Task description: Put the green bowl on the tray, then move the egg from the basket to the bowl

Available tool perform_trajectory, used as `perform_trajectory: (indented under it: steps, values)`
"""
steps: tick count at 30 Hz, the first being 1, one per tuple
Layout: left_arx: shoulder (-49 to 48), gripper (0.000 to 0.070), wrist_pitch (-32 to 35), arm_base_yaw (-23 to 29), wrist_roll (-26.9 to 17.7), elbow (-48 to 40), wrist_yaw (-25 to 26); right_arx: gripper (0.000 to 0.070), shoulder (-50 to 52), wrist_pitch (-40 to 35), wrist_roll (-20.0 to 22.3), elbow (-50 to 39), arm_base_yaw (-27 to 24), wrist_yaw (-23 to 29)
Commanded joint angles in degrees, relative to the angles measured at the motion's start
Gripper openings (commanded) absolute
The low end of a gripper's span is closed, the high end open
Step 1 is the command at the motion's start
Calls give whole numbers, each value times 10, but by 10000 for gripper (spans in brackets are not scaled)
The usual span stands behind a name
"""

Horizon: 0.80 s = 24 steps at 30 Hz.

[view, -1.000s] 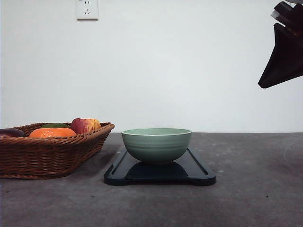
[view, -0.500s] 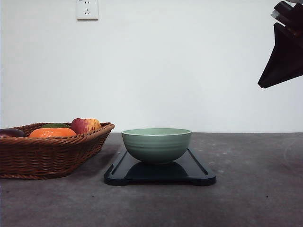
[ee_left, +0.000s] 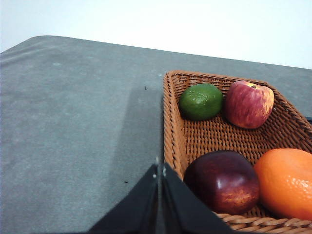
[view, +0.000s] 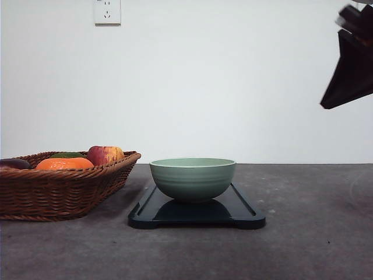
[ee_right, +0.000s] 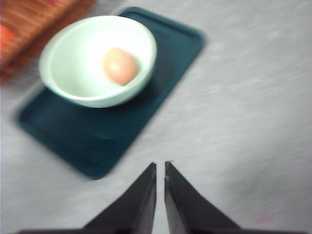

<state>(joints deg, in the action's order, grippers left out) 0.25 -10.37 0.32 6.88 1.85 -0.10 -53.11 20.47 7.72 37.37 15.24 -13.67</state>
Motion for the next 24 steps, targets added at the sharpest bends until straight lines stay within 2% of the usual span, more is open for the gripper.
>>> perform_trajectory:
  steps: [1, 4, 7, 12, 18, 24]
  values:
    - [0, 0, 3, 0, 0, -11, -1, 22, 30, -33, 29, -27, -8, 19]
    - [0, 0, 3, 0, 0, -11, -1, 22, 109, -127, 11, -106, -31, 22]
    - [0, 0, 3, 0, 0, -11, -1, 22, 203, -174, -5, -182, -57, 40]
    - [0, 0, 3, 0, 0, -11, -1, 22, 345, -175, -43, -268, -93, 98]
    - [0, 0, 3, 0, 0, -11, -1, 22, 467, -175, -66, -335, -124, 98]
    - [0, 0, 3, 0, 0, -11, -1, 22, 530, -157, -84, -367, -130, 105]
